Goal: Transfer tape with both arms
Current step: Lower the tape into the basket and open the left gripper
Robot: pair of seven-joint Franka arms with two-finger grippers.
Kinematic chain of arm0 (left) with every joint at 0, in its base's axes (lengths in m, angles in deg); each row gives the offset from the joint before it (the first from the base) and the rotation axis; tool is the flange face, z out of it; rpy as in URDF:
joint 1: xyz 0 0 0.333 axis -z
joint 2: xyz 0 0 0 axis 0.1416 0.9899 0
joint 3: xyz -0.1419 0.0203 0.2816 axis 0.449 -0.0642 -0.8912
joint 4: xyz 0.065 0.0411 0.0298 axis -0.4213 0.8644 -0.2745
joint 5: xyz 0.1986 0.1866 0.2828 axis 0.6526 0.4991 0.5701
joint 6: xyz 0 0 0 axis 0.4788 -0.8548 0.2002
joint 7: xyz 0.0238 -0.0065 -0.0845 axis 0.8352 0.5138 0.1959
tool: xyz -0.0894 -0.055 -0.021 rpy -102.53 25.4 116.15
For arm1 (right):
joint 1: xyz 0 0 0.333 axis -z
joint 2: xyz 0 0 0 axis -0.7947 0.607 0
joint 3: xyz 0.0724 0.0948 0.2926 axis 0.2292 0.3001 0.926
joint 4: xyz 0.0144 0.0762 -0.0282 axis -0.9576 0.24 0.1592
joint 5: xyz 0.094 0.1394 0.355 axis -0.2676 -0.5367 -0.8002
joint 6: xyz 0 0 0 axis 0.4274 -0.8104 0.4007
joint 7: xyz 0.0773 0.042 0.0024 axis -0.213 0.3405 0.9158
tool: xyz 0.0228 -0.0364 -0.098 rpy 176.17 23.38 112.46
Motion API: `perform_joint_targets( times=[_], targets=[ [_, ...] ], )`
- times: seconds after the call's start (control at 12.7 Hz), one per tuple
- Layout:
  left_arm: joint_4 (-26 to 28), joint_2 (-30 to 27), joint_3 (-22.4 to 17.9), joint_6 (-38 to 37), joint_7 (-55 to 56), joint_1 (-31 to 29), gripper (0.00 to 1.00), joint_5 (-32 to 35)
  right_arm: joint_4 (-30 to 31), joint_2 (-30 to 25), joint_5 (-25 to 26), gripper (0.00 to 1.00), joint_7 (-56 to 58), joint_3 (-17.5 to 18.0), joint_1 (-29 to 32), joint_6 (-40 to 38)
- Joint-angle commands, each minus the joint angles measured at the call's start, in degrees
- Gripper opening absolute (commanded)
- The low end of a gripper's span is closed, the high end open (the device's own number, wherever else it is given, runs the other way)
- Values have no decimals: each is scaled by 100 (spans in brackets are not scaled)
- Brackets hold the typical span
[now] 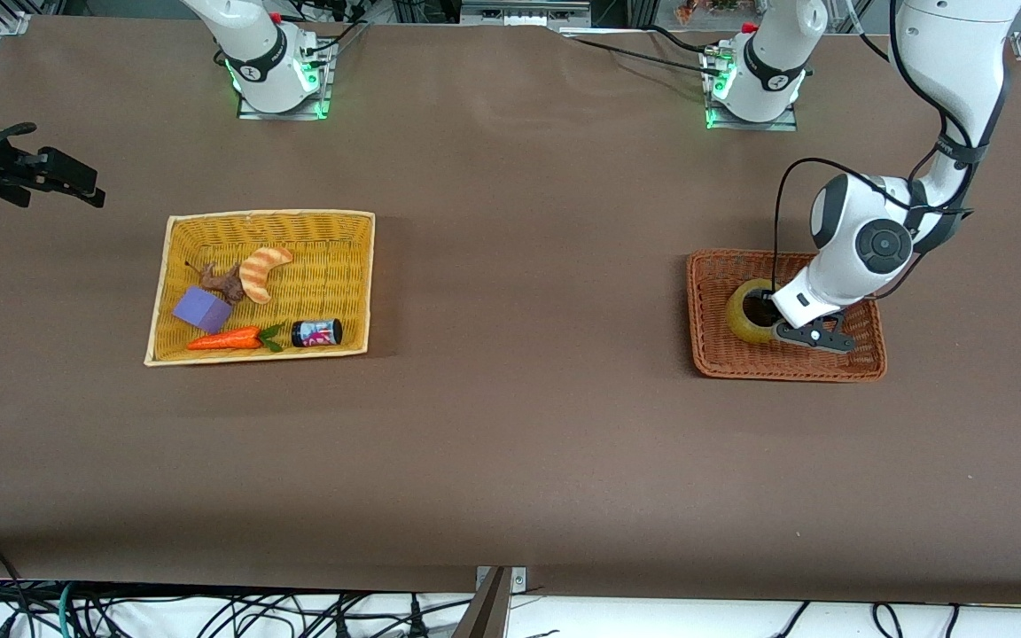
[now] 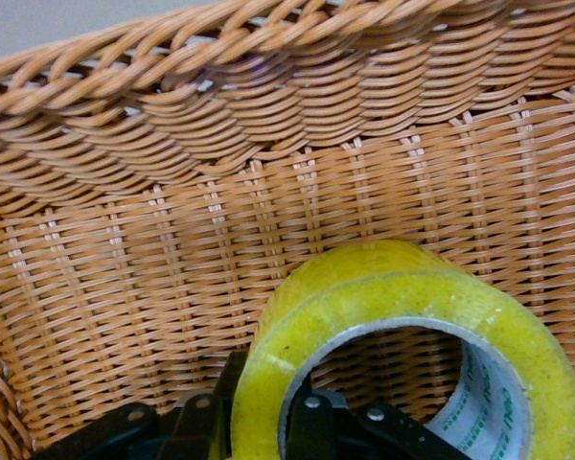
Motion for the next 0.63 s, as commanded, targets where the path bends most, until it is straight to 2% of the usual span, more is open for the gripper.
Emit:
perform_joint_targets(
  times=[0.0, 0.08, 0.16, 0.32, 0.55],
  targets=[
    [-64, 17, -32, 96, -127, 13, 26, -96, -105, 17, -77, 100, -92, -61, -55, -121],
    [-169, -26, -32, -53, -118, 13, 86, -104, -105, 17, -77, 100, -83, -61, -55, -121],
    [-336, -88, -32, -428, -127, 13, 100, -104, -105, 17, -77, 100, -92, -53, -63, -121],
    [-888, -228, -5, -1420, -127, 22, 100, -183, -114, 8, -68, 100, -110, -17, -63, -112],
    [-2345, -229, 39, -3431, -92, 57, 100, -428, -122, 8, -59, 100, -83, 0, -72, -112]
  ],
)
